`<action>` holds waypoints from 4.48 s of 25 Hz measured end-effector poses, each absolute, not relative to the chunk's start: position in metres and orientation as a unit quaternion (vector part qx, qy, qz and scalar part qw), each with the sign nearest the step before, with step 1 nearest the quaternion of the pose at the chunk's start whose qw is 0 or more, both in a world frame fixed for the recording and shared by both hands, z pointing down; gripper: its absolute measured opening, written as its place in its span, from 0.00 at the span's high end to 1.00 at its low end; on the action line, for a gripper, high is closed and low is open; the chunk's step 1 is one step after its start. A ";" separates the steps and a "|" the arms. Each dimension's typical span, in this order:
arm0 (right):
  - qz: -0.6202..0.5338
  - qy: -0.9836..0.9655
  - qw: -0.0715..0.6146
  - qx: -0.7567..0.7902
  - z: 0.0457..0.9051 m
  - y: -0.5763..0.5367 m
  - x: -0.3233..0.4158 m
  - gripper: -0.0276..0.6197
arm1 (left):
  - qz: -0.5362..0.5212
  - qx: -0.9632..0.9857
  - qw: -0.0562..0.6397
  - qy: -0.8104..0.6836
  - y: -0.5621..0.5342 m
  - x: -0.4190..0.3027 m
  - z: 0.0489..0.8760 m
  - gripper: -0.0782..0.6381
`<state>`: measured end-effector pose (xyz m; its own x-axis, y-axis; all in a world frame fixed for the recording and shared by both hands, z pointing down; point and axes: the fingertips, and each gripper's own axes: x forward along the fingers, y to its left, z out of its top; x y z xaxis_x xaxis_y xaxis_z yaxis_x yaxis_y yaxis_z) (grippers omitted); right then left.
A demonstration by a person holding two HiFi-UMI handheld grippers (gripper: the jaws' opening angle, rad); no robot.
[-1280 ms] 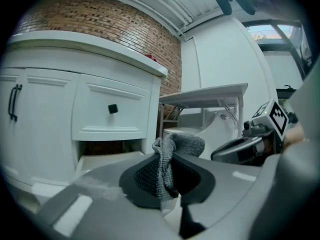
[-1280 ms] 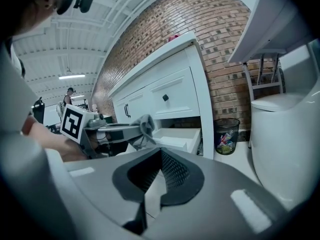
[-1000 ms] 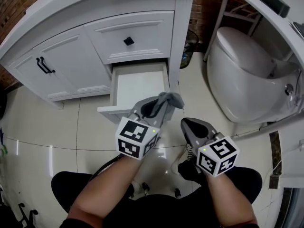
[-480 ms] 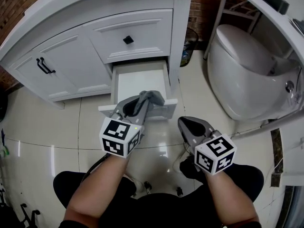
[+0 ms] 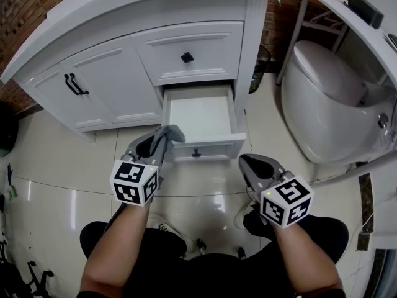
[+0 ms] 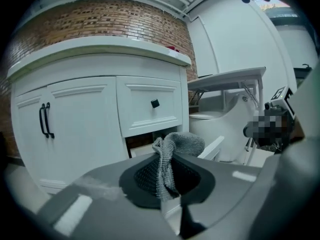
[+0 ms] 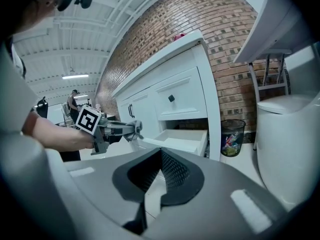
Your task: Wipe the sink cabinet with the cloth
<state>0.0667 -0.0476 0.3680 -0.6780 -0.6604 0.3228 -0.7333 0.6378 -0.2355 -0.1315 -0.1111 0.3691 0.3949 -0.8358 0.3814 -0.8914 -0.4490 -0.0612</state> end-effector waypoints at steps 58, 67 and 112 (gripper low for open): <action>0.214 -0.952 0.204 0.083 0.356 -0.099 -0.089 0.95 | 0.429 0.877 0.035 -0.213 -0.311 0.022 0.489 0.84; 0.213 -0.953 0.202 0.073 0.354 -0.094 -0.096 0.95 | 0.444 0.854 0.066 -0.263 -0.306 -0.044 0.487 0.84; 0.212 -0.952 0.213 0.062 0.364 -0.074 -0.095 0.95 | 0.441 0.886 0.033 -0.141 -0.248 0.031 0.472 0.84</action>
